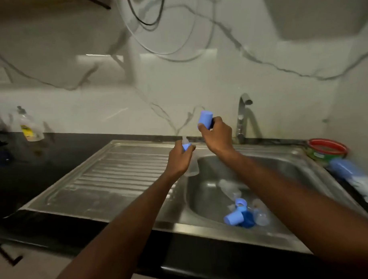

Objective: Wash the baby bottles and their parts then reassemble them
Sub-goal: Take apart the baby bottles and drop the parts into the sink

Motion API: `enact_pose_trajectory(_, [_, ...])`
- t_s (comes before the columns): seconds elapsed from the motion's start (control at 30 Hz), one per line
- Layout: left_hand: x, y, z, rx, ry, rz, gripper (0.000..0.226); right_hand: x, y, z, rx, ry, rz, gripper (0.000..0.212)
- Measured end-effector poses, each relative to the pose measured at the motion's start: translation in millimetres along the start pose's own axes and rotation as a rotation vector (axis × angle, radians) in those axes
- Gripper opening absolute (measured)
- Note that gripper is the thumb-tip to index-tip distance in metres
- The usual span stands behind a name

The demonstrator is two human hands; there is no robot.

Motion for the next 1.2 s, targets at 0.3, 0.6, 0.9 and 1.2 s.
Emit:
enact_pose_trajectory(0.3, [31.5, 14.9, -100.6, 0.355, -0.472, -0.160, 0.056, -171.9, 36.0, 18.4, 0.667, 0.802, -0.067, 0.051])
enact_pose_trajectory(0.6, [37.6, 9.7, -113.2, 0.495, -0.392, -0.412, 0.040, -204.0, 40.4, 2.0, 0.862, 0.569, 0.106, 0.083])
enact_pose_trajectory(0.9, [8.8, 26.7, -116.0, 0.188, -0.682, -0.557, 0.041, -165.6, 43.2, 16.5, 0.706, 0.158, 0.011, 0.031])
enact_pose_trajectory(1.2, [34.9, 35.4, -127.4, 0.528, -0.414, 0.332, 0.081, -157.8, 43.4, 24.1, 0.500, 0.893, 0.419, 0.052])
Point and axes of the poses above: each hand's wrist, its own y-axis away from the middle knuckle, its own z-axis out of the back of the hand, x = y × z, the point moved 4 cm from there along -y, towards the middle knuckle, and after that the axes turned 9 degrees about y, right-handed, at the moved point
